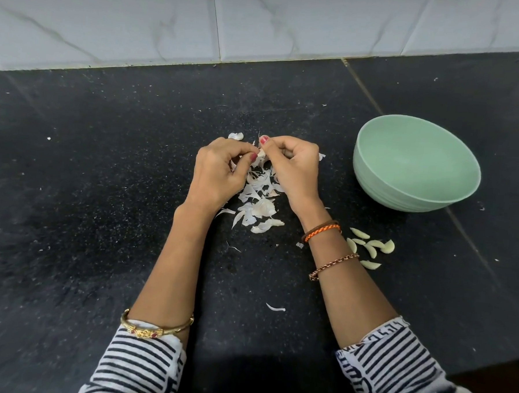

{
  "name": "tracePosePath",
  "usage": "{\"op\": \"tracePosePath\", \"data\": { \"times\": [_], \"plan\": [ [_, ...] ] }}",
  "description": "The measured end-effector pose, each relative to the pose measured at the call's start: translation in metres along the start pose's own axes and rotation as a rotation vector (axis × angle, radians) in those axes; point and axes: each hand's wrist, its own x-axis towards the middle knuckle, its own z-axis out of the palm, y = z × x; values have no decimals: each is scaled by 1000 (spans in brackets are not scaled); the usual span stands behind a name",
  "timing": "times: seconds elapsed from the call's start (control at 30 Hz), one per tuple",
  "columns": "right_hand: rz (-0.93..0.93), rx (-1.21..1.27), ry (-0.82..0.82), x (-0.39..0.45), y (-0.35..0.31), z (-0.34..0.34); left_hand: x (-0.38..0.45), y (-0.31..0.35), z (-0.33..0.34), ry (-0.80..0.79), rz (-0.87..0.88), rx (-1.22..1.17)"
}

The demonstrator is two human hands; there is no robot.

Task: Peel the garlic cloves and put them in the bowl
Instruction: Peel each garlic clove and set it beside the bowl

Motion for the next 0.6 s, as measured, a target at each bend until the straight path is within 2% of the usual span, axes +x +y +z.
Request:
{"op": "tracePosePath", "data": {
  "times": [0.27, 0.4, 0.53, 0.6],
  "plan": [
    [71, 138, 22, -2, -4, 2, -1, 4, 6, 124, 81, 29],
    [88, 126, -40, -1, -4, -1, 0, 4, 6, 125, 81, 36],
    [108, 98, -132, -2, -7, -3, 2, 1, 1, 220, -63, -75],
    [130, 102, -122, -3, -9, -3, 3, -5, -4, 267, -165, -155]
  ]
}}
